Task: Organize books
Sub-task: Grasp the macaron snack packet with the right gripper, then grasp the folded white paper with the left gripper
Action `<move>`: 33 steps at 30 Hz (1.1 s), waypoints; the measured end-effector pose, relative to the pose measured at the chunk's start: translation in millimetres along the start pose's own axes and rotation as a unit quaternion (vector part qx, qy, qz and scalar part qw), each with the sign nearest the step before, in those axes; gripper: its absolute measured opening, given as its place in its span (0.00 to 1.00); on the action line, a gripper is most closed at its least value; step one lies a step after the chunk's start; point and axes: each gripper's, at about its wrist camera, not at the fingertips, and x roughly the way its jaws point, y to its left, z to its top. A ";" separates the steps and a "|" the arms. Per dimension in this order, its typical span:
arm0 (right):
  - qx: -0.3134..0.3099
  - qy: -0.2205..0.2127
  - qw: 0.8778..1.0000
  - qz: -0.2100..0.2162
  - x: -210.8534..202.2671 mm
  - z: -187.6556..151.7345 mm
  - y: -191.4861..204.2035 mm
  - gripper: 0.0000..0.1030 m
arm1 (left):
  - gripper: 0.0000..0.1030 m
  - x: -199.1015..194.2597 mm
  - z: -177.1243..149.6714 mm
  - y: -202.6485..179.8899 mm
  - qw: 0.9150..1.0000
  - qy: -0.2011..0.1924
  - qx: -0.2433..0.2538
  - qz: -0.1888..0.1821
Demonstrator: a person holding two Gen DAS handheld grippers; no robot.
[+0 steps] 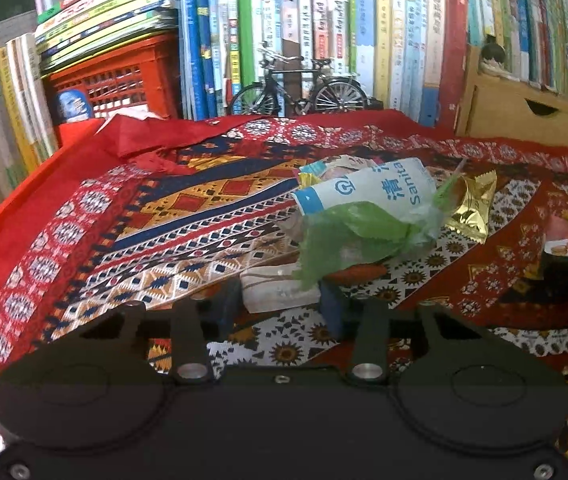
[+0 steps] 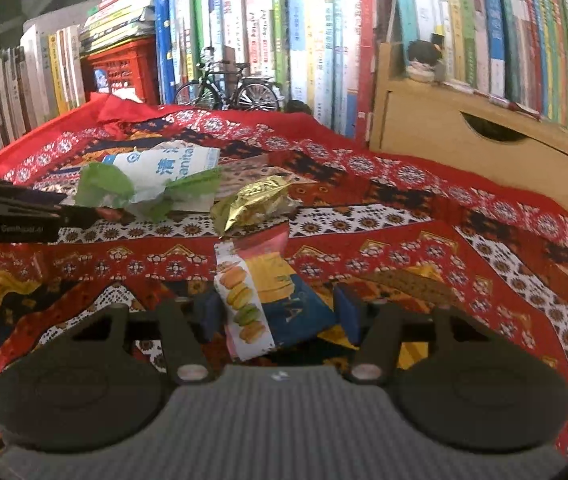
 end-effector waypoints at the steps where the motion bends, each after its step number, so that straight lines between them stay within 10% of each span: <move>1: 0.001 -0.001 1.000 0.001 -1.4 0.3 -0.7 0.61 | 0.40 -3.5 -0.3 0.8 1.000 0.000 -0.010 -0.001; 8: 0.018 -0.015 1.000 0.005 -12.9 0.9 2.3 0.61 | 0.44 -32.3 -16.5 -0.2 0.999 -0.002 -0.023 -0.027; 13: 0.029 -0.012 0.999 0.005 -18.7 -3.3 7.5 0.61 | 0.78 -41.4 -31.3 -6.5 1.000 0.002 -0.016 -0.020; 22: 0.028 -0.006 1.000 0.006 -28.1 -13.6 18.9 0.62 | 0.71 -25.3 -31.6 -8.5 0.999 -0.003 0.027 0.022; 26: 0.029 -0.005 1.000 0.006 -33.2 -15.9 19.4 0.62 | 0.39 -26.1 -28.1 -5.9 1.000 0.002 0.019 0.007; 33: 0.032 -0.011 0.999 0.005 -43.6 -14.0 21.2 0.62 | 0.38 -45.2 -28.8 -6.5 1.000 -0.002 0.001 0.012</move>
